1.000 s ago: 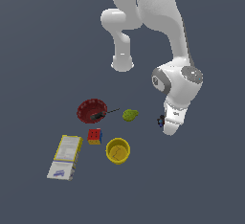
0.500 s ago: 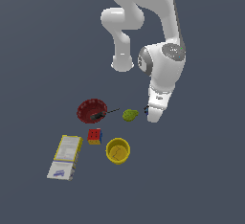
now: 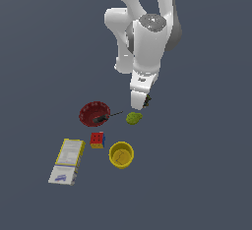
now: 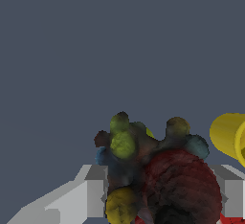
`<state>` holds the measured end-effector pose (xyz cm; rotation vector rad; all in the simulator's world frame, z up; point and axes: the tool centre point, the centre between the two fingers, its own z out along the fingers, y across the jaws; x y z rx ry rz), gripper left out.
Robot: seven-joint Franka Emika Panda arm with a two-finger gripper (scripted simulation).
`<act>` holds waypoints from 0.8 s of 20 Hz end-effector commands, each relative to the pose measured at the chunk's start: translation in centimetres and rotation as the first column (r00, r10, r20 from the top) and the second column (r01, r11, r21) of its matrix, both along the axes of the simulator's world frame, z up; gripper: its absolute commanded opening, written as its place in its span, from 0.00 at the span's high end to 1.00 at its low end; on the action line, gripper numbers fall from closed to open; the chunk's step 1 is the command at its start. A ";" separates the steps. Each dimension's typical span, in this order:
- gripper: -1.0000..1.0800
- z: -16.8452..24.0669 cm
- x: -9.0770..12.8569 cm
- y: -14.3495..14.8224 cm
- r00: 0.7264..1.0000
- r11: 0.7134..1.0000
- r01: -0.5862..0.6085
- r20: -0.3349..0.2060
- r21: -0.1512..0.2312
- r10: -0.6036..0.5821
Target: Pick up a designated object from a clutter of objects.
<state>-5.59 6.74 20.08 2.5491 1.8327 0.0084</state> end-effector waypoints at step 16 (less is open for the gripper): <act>1.00 14.0 -5.3 -15.9 1.000 1.000 -0.001 -0.001 0.007 0.001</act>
